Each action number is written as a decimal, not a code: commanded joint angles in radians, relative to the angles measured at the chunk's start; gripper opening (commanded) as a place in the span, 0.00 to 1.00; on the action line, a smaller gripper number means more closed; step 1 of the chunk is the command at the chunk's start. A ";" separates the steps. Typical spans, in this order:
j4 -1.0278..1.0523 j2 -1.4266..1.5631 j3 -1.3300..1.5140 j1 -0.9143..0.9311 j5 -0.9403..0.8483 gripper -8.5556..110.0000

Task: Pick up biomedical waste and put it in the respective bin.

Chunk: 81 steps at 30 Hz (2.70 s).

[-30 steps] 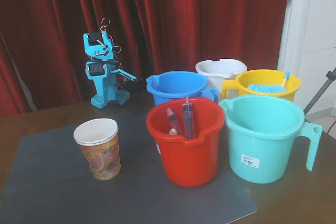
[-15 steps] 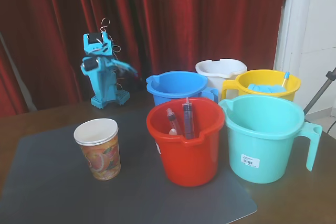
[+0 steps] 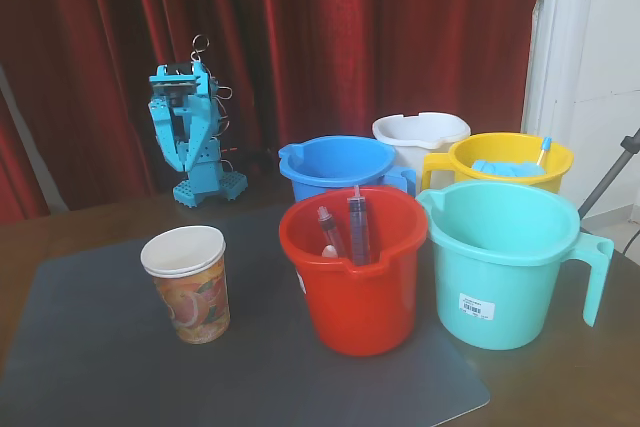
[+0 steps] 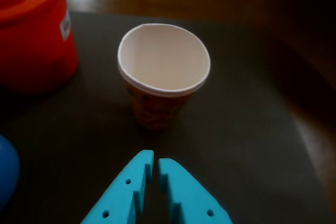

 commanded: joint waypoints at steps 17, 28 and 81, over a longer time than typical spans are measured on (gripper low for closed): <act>-0.235 -0.327 -0.005 -0.138 0.086 0.33; -0.715 -0.851 -0.023 -0.132 0.086 0.33; -1.735 -2.207 -0.511 -0.192 0.201 0.44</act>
